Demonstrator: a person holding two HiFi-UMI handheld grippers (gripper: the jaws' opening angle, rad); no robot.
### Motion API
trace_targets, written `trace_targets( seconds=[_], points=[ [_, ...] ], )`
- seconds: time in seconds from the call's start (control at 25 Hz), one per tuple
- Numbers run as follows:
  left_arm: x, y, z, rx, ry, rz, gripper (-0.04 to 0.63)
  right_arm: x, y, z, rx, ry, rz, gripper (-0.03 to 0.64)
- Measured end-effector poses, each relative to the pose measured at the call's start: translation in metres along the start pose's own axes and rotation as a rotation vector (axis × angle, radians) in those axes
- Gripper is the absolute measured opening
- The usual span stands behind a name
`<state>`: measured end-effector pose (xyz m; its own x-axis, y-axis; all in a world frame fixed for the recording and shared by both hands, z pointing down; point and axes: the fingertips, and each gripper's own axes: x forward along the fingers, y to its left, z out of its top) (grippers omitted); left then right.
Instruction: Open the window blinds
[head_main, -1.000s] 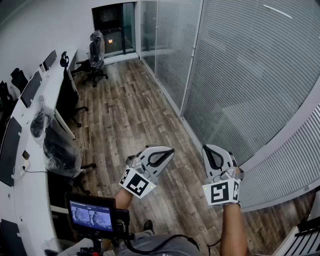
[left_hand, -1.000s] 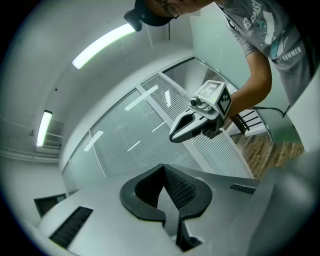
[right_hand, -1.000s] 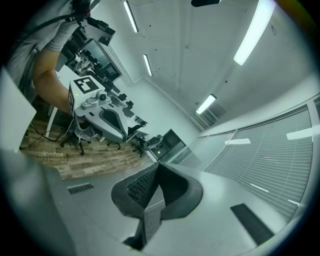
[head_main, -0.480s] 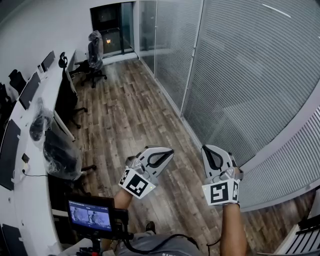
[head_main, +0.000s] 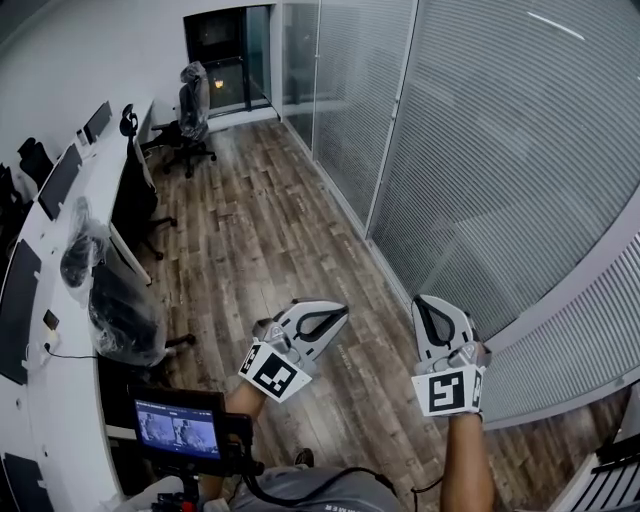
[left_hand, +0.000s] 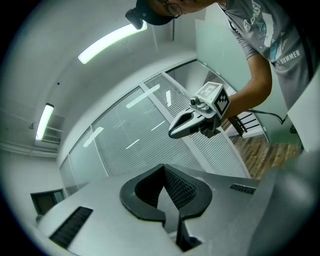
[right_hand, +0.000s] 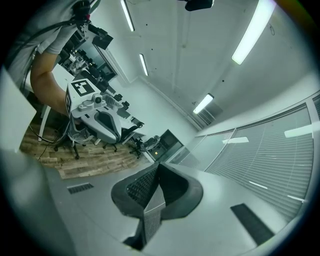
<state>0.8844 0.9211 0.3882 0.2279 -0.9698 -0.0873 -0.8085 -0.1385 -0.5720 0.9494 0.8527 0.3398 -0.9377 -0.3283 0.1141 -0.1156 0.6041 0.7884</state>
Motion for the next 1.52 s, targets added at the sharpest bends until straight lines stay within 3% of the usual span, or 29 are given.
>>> trace_targets(
  seconds=[0.28, 0.48, 0.64, 0.84, 1.24, 1.36, 1.52],
  points=[
    [0.012, 0.020, -0.021, -0.026, 0.014, 0.008, 0.003, 0.025, -0.009, 0.002, -0.013, -0.019, 0.015, 0.002],
    [0.049, 0.036, -0.052, -0.031, 0.048, 0.014, 0.003, 0.059, -0.029, -0.028, -0.011, -0.034, 0.029, 0.003],
    [0.104, 0.069, -0.076, -0.018, 0.078, 0.016, 0.003, 0.109, -0.069, -0.059, -0.016, -0.074, 0.034, 0.003],
    [0.205, 0.114, -0.093, -0.003, 0.117, 0.041, 0.003, 0.163, -0.152, -0.123, 0.000, -0.112, 0.054, 0.002],
    [0.197, 0.153, -0.111, -0.065, 0.054, 0.144, 0.003, 0.198, -0.161, -0.126, -0.023, -0.166, 0.041, 0.003],
    [0.222, 0.183, -0.126, 0.001, 0.111, 0.137, 0.003, 0.239, -0.181, -0.131, -0.010, -0.194, 0.052, 0.002],
    [0.248, 0.229, -0.161, -0.007, 0.125, 0.125, 0.003, 0.312, -0.188, -0.138, -0.007, -0.197, 0.089, 0.002]
  ],
)
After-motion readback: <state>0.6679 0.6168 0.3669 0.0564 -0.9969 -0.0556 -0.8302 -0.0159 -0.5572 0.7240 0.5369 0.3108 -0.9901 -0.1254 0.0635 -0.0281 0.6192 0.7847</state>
